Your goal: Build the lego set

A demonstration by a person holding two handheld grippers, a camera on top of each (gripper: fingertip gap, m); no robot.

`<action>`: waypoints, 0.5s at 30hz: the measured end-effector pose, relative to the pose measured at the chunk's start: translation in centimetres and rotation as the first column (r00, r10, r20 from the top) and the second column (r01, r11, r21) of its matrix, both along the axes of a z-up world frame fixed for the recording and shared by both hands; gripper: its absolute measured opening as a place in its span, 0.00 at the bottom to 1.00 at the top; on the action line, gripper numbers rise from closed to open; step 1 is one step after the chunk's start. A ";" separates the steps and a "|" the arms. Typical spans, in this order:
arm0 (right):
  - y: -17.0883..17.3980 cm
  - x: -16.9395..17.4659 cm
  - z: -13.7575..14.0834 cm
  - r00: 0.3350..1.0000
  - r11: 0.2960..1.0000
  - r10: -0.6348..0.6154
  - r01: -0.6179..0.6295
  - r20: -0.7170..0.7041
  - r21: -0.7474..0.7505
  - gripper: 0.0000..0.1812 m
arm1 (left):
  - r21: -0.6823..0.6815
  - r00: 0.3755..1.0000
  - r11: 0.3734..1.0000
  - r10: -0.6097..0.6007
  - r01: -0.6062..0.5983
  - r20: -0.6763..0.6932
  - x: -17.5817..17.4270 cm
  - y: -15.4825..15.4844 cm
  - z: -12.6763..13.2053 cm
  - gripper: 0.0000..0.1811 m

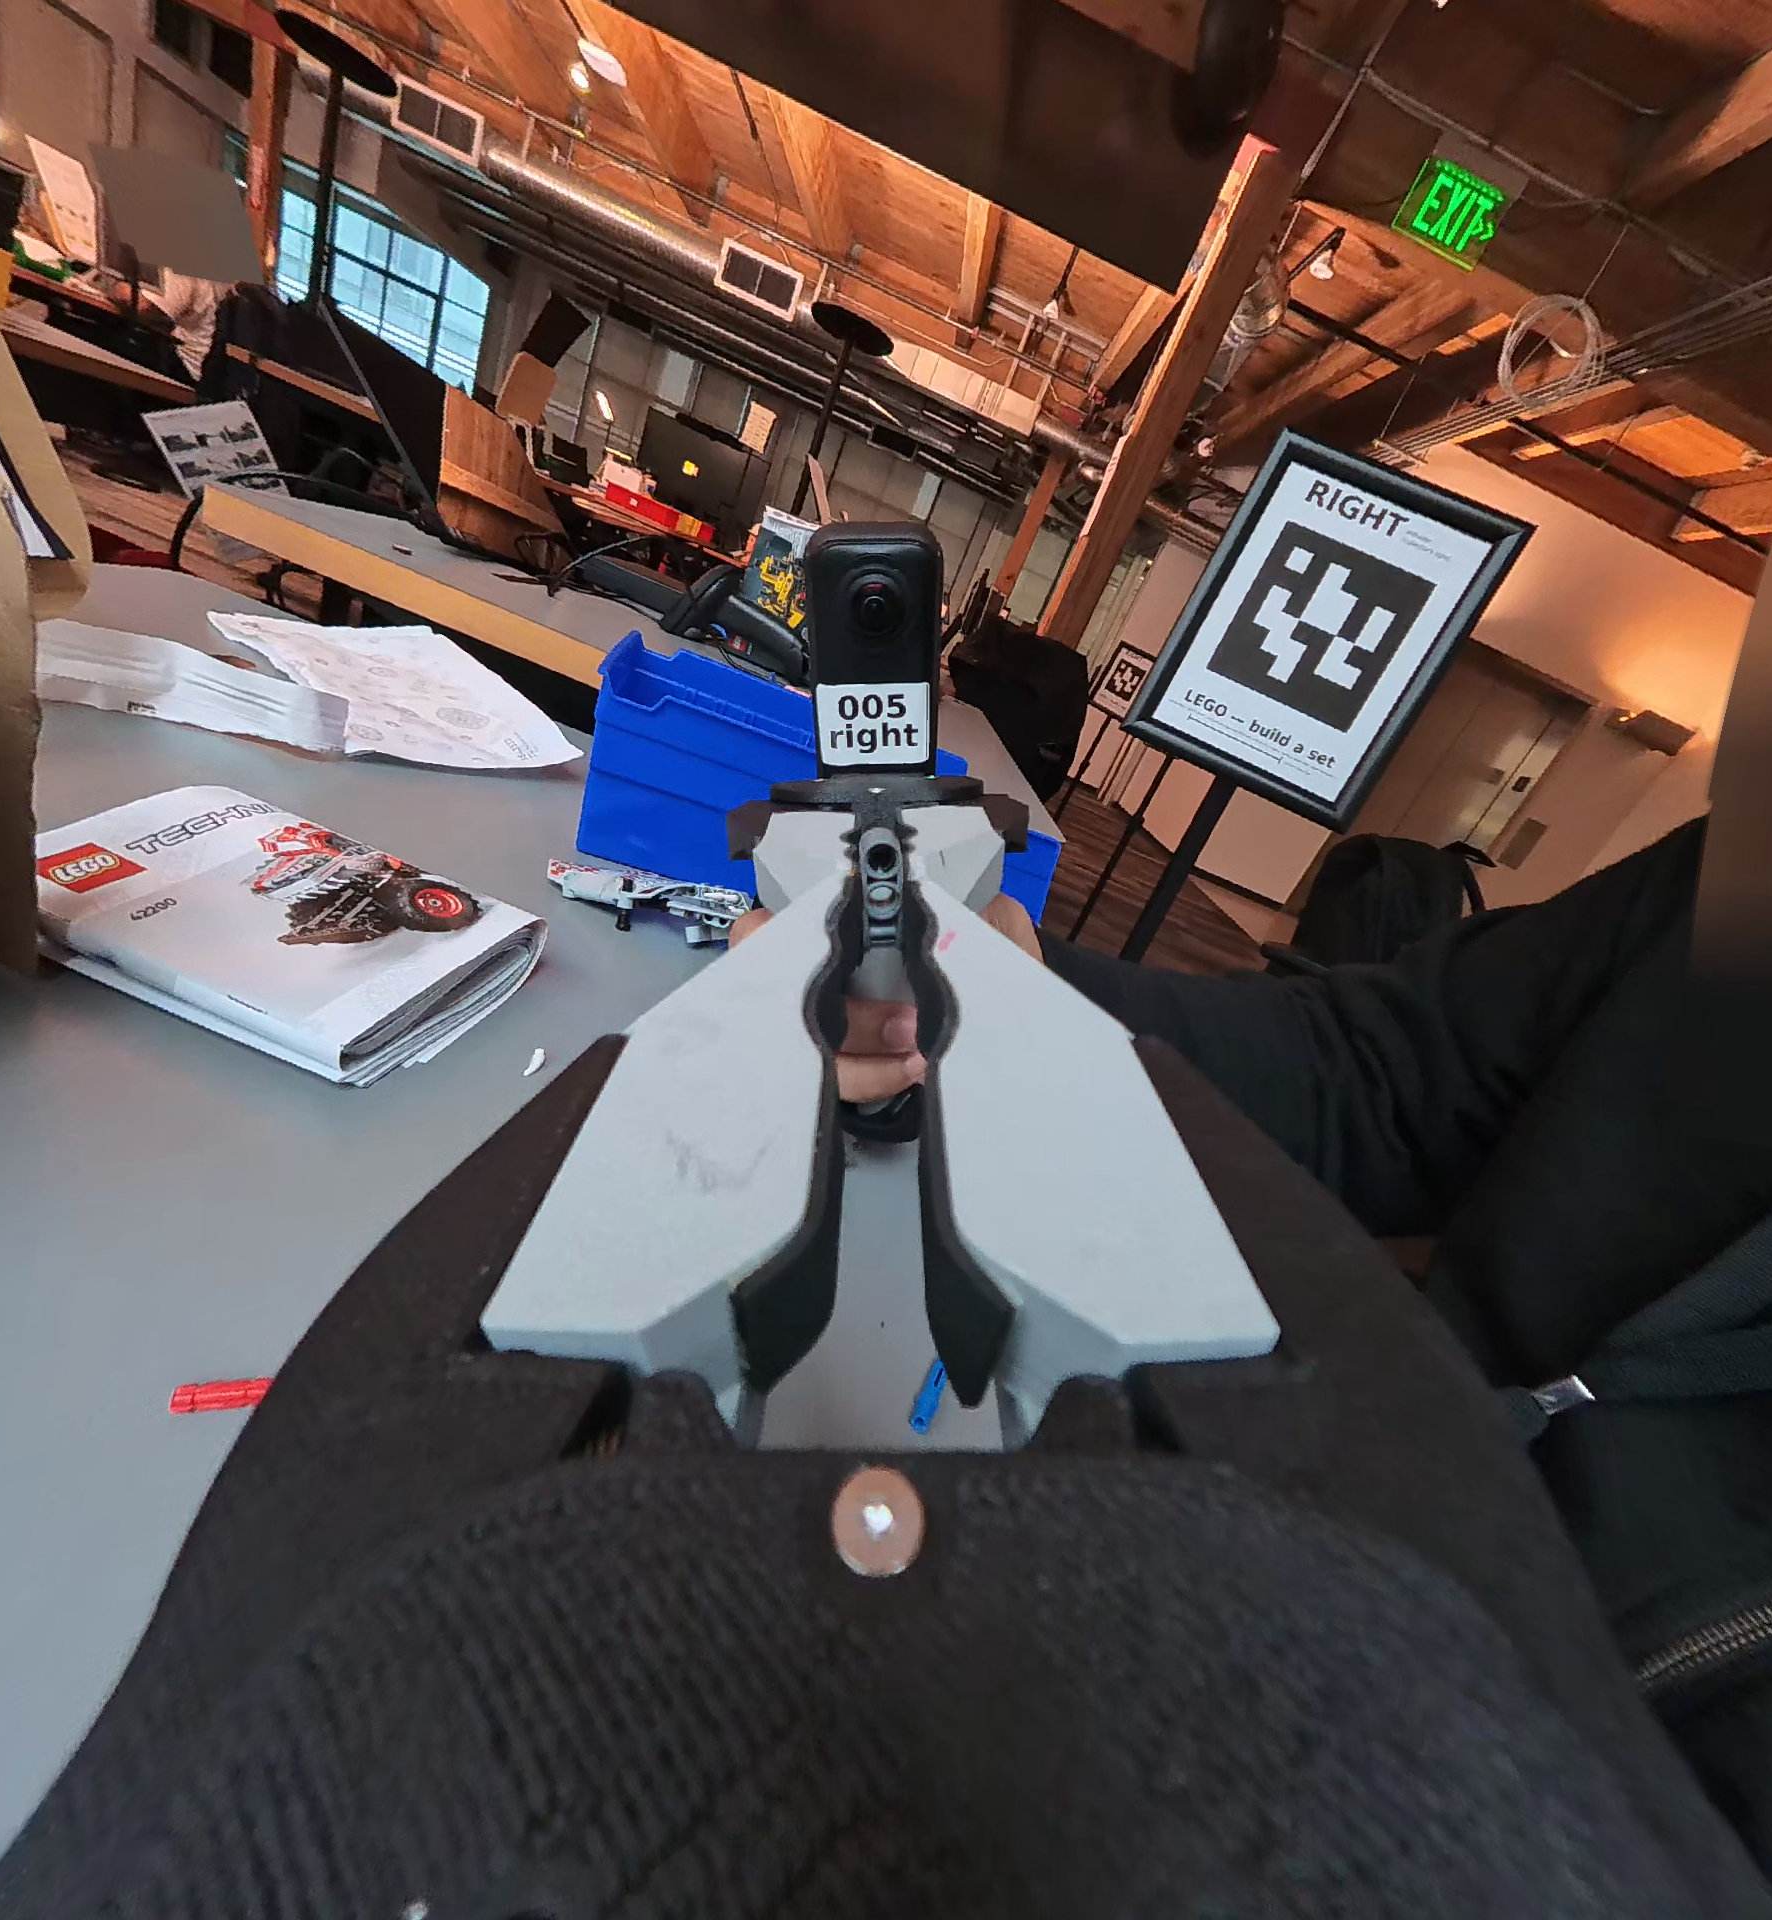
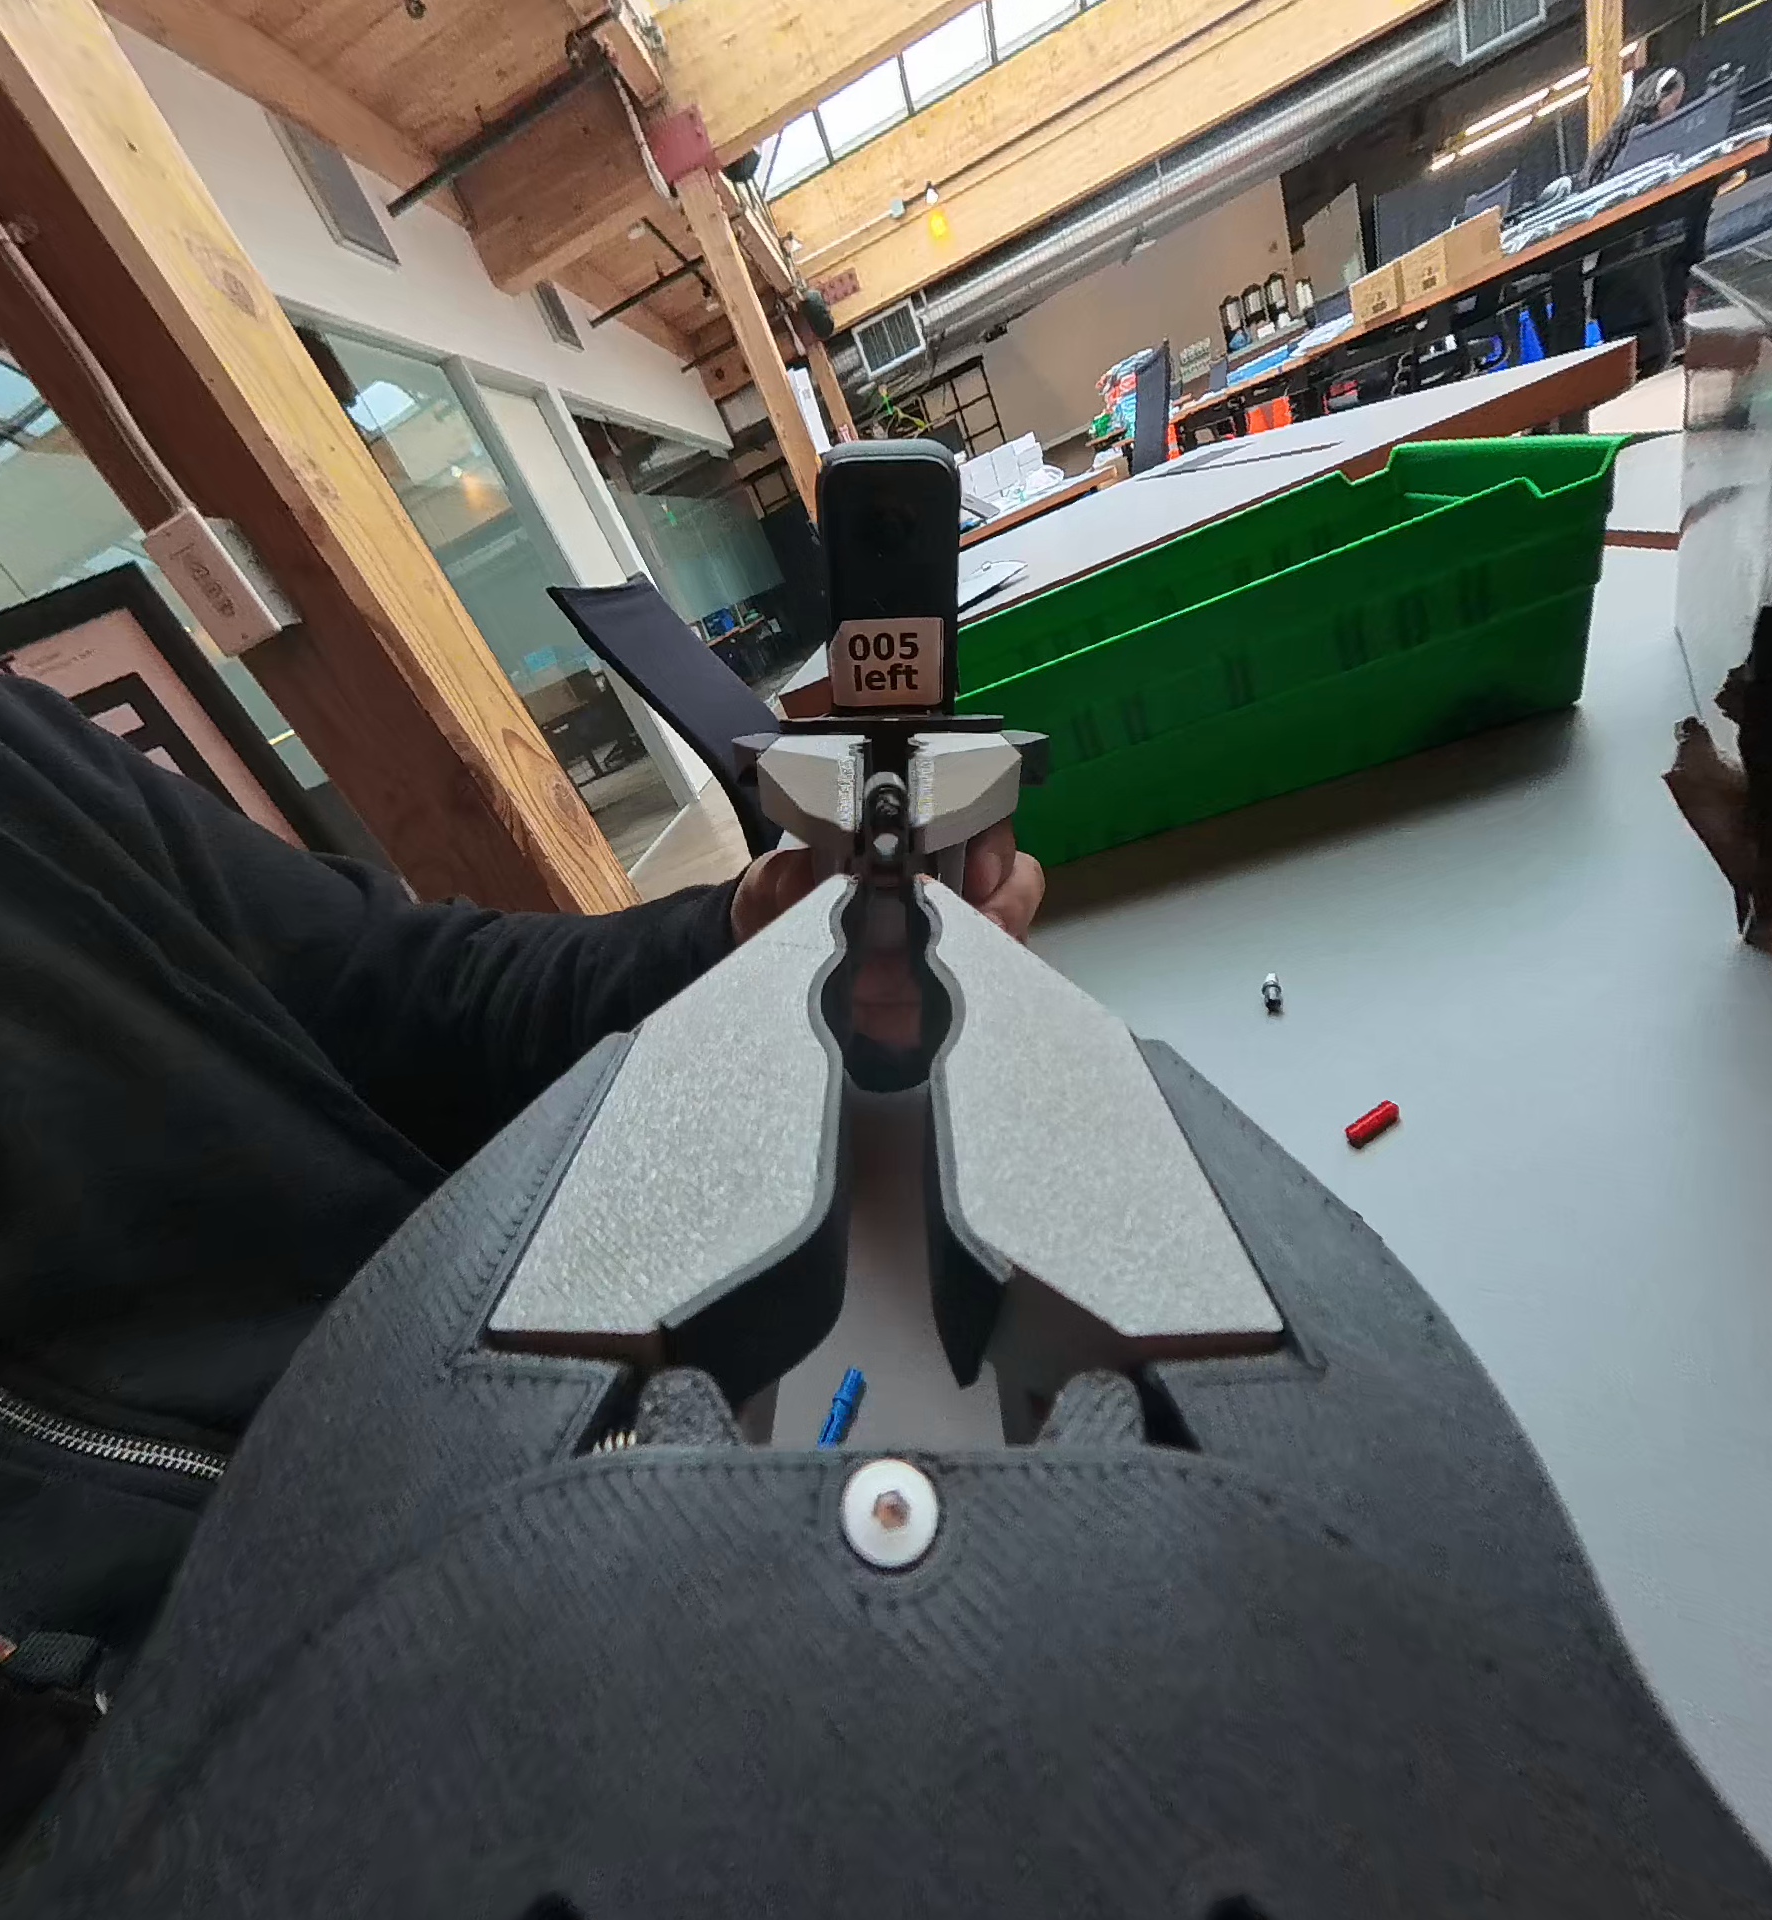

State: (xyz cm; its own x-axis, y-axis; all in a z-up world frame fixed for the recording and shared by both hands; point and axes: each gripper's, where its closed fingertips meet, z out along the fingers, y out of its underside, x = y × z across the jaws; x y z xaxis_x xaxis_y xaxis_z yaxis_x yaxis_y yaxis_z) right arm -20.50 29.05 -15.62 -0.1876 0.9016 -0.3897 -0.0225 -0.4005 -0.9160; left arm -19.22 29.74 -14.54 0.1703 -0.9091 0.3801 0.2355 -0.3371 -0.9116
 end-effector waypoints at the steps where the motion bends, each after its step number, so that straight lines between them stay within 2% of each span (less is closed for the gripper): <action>1: 0.0 -0.1 -0.1 1.000 1.000 -0.004 0.003 0.009 0.008 0.02 | 0.003 1.000 1.000 0.003 -0.003 -0.008 0.0 0.0 -0.1 0.03; 4: 0.0 -0.1 -0.2 0.999 0.999 -0.021 0.020 0.029 0.050 0.02 | 0.019 1.000 1.000 0.012 -0.011 -0.025 -0.1 -0.1 -0.2 0.03; 8: 0.7 0.8 0.9 0.998 0.994 -0.067 0.068 -0.014 0.091 0.05 | -0.044 0.998 0.999 0.009 -0.007 0.063 -1.0 0.4 0.4 0.03; 11: 1.1 1.1 -0.2 0.988 0.965 -0.128 0.104 0.088 0.240 0.11 | -0.070 0.998 0.997 0.036 -0.040 -0.052 -1.0 1.1 -1.4 0.03; 15: 2.8 1.1 -3.6 0.893 0.810 -0.363 0.163 0.264 0.563 0.09 | 0.022 0.956 0.995 0.100 -0.098 -0.275 -0.9 1.5 -3.7 0.03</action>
State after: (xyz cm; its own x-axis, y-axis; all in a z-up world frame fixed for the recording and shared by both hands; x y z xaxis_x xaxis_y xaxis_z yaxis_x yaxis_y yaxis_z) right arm -19.35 31.89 -19.25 0.1425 0.9779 0.1529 0.2983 0.1048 -0.9487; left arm -20.16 31.22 -18.24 0.3568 -0.8852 0.2987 0.0065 -0.3173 -0.9483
